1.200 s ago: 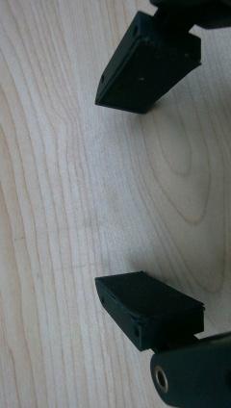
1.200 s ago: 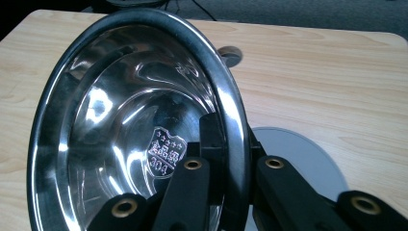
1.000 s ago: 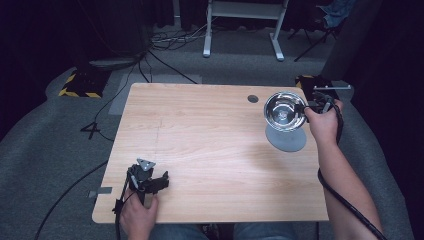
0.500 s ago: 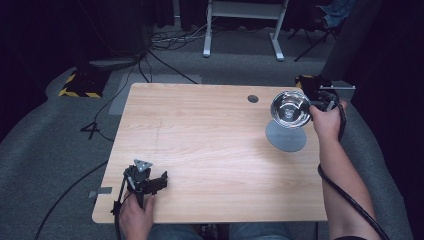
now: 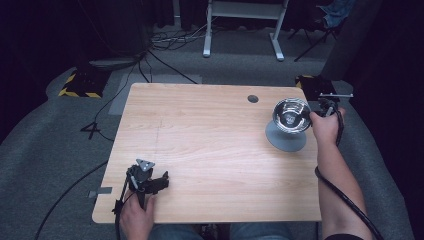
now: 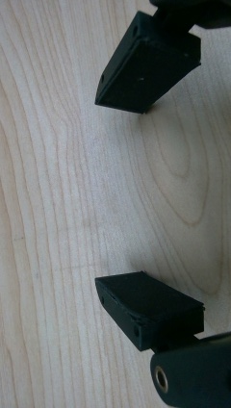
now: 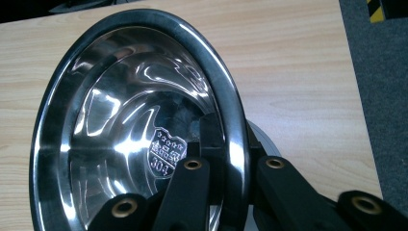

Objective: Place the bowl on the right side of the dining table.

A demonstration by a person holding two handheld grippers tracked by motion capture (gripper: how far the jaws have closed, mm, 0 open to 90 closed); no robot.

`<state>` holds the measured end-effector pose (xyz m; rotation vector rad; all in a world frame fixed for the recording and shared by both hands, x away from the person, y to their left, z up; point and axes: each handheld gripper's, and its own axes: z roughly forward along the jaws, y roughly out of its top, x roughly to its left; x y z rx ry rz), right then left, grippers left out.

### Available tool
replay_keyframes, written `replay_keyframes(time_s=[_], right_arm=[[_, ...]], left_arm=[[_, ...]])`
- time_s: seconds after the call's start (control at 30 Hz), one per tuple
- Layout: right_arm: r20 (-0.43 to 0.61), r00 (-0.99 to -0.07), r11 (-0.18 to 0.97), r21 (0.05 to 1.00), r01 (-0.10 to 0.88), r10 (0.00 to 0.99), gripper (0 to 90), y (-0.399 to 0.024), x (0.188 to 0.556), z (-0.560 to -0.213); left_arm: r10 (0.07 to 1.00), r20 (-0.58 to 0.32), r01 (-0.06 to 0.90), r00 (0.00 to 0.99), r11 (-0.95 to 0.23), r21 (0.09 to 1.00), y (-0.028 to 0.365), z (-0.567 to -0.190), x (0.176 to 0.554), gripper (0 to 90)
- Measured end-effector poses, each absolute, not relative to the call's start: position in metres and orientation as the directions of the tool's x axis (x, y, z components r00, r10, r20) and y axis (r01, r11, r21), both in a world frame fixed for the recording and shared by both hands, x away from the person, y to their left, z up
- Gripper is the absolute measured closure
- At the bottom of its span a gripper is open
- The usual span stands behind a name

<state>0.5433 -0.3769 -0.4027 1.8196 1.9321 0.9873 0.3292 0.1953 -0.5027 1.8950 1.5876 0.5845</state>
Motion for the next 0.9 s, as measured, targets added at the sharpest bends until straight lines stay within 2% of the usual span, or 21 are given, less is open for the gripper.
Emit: replay_keyframes(time_s=[0.33, 0.9], right_arm=[[0.246, -0.116, -0.062, 0.614, 0.787, 0.962, 87.2, -0.38, 0.544, -0.425], [0.315, -0.072, -0.112, 0.527, 0.842, 0.946, 87.1, -0.384, 0.548, -0.453]], left_arm=[[0.98, -0.084, 0.721, 0.18, -0.073, 0.689, 0.195, -0.503, 0.332, 14.5], [0.981, -0.069, 0.715, 0.18, -0.083, 0.694, 0.195, -0.503, 0.332, 14.7]])
